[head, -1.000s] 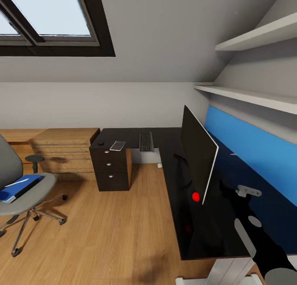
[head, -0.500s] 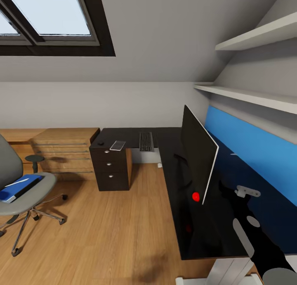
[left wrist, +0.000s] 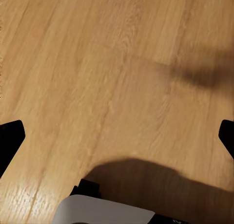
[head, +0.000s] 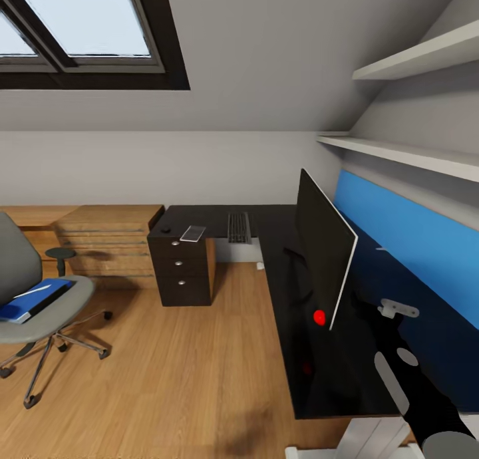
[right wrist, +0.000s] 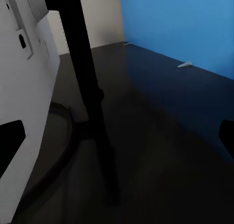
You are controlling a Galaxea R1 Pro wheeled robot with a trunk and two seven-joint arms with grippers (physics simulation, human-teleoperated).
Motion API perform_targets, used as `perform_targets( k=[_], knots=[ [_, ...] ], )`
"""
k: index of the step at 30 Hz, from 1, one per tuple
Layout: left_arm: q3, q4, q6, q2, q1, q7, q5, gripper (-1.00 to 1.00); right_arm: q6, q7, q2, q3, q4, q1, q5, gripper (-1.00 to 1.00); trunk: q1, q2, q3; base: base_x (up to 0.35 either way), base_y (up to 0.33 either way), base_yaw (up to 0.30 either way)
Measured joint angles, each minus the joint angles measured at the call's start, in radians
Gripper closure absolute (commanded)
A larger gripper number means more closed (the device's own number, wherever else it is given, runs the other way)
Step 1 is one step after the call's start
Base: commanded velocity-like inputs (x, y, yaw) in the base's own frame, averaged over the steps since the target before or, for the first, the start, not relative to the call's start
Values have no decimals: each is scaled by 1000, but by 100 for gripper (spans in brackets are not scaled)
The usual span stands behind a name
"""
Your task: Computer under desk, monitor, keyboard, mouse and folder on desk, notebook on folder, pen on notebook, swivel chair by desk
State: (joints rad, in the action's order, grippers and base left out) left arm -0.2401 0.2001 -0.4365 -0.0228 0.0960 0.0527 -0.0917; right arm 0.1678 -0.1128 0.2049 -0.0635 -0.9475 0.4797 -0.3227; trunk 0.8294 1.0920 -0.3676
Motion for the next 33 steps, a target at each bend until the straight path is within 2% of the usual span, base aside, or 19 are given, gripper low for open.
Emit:
perform_targets(
  k=[33],
  knots=[
    [-1, 0, 0, 5, 0, -1, 0, -100, 0, -33, -5, -2, 0, 0, 0, -100, 0, 0, -12, 0, 0, 206]
  ],
)
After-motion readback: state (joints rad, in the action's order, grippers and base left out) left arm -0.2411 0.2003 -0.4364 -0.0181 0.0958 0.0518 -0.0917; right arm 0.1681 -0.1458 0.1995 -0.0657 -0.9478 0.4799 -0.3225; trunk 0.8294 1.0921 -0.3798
